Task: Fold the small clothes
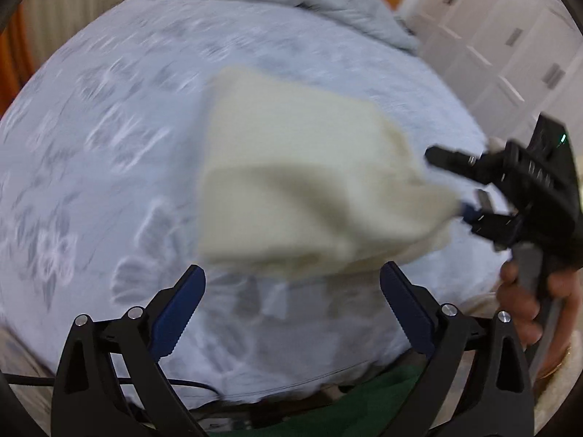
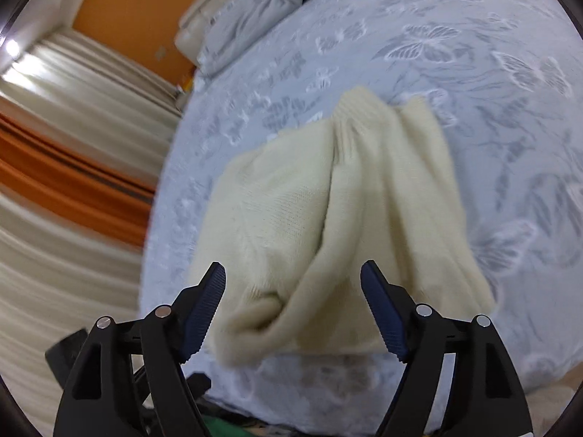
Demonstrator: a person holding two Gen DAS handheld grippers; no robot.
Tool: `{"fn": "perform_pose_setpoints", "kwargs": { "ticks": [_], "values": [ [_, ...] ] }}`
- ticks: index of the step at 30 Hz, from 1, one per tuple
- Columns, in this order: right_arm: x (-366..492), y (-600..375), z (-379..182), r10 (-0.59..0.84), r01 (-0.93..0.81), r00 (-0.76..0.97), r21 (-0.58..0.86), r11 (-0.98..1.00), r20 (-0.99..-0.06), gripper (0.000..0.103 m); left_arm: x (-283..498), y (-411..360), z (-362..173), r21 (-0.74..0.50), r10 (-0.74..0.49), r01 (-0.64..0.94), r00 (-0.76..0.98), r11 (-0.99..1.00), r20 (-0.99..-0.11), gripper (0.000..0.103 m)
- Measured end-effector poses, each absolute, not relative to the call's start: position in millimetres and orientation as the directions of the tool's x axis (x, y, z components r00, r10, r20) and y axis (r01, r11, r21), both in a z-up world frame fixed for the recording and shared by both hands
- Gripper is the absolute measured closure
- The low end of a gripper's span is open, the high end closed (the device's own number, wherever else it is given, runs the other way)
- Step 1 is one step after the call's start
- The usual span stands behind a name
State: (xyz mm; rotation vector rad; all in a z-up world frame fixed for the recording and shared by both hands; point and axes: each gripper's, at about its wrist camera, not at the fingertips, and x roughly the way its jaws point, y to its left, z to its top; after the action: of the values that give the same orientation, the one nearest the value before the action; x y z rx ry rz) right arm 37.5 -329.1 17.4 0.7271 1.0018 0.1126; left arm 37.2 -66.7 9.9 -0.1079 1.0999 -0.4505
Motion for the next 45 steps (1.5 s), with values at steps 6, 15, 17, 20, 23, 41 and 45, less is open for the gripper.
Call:
{"fn": "perform_pose_setpoints", "kwargs": {
  "ticks": [6, 15, 17, 20, 23, 41, 45],
  "values": [
    [75, -287, 1, 0.365, 0.237, 0.449, 0.503, 0.831, -0.816, 0.078, 50, -67, -20, -0.181, -0.282, 0.273, 0.398, 0.945, -0.873, 0.01],
    [44, -355, 47, 0.305, 0.223, 0.62, 0.534, 0.815, -0.723, 0.082, 66, -87, -21, -0.172, -0.276, 0.273, 0.409, 0.947, -0.87, 0.02],
    [44, -372, -12, 0.303, 0.34, 0.511, 0.513, 0.788, -0.804, 0.082, 70, -94, -32, -0.214, -0.308, 0.276, 0.365, 0.937, -0.879, 0.044],
    [37, -374, -32, 0.336, 0.361, 0.512, 0.553, 0.751, -0.79, 0.081, 67, -95, -32, -0.283, -0.355, 0.245, 0.338, 0.927, -0.872, 0.074],
    [41, -370, -22, 0.333, 0.326, 0.53, 0.55, 0.769, -0.78, 0.08, 60, -98, -11, -0.284, -0.365, 0.252, 0.385, 0.925, -0.848, 0.076],
    [14, -362, 59, 0.115, 0.29, 0.69, 0.419, 0.861, -0.714, 0.097, 32, -104, 12, -0.165, -0.3, 0.339, 0.395, 0.926, -0.868, 0.056],
    [57, -329, 62, 0.208, 0.137, 0.657, 0.386, 0.912, -0.725, 0.1, 20, -106, 45, -0.185, -0.364, 0.371, 0.504, 0.91, -0.783, 0.041]
  ]
}}
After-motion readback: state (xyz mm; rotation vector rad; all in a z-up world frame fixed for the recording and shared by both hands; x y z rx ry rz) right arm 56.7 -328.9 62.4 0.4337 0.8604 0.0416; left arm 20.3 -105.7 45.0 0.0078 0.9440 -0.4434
